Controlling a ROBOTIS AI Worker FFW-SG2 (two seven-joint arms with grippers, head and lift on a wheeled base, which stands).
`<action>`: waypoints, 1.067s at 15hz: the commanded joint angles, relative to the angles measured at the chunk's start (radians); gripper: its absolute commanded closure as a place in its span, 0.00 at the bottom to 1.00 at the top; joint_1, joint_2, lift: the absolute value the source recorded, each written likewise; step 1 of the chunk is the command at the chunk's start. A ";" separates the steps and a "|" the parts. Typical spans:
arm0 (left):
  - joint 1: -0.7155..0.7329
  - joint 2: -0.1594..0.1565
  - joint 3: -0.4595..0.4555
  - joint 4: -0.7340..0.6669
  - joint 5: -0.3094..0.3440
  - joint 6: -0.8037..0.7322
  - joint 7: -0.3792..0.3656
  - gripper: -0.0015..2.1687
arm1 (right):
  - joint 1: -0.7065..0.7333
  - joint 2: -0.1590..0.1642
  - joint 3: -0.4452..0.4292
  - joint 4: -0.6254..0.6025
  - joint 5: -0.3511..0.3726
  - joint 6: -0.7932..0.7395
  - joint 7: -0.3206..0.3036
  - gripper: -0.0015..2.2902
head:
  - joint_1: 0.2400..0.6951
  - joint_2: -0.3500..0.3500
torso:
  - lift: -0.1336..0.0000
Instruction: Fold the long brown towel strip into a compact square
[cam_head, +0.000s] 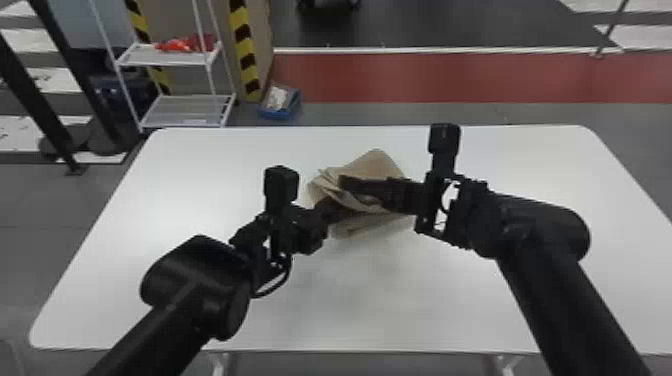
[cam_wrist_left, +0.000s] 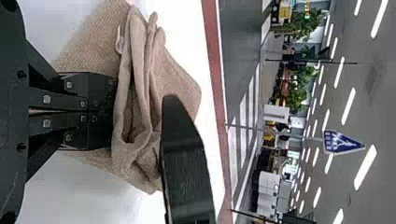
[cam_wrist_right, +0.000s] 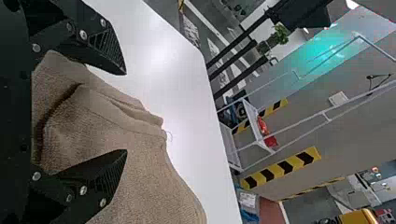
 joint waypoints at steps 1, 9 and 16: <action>0.054 0.056 0.063 -0.155 -0.004 0.099 0.019 0.72 | 0.036 0.001 -0.042 -0.080 0.001 0.081 0.000 0.03 | 1.00 0.55 | 0.10; 0.229 0.176 0.314 -0.456 -0.036 0.240 0.051 0.69 | 0.215 -0.044 -0.128 -0.321 -0.016 0.201 -0.002 0.03 | 1.00 0.66 | 0.10; 0.211 0.136 0.324 -0.342 0.049 0.197 0.051 0.67 | 0.327 -0.120 -0.149 -0.482 0.034 0.201 -0.052 0.95 | 1.00 0.65 | 0.10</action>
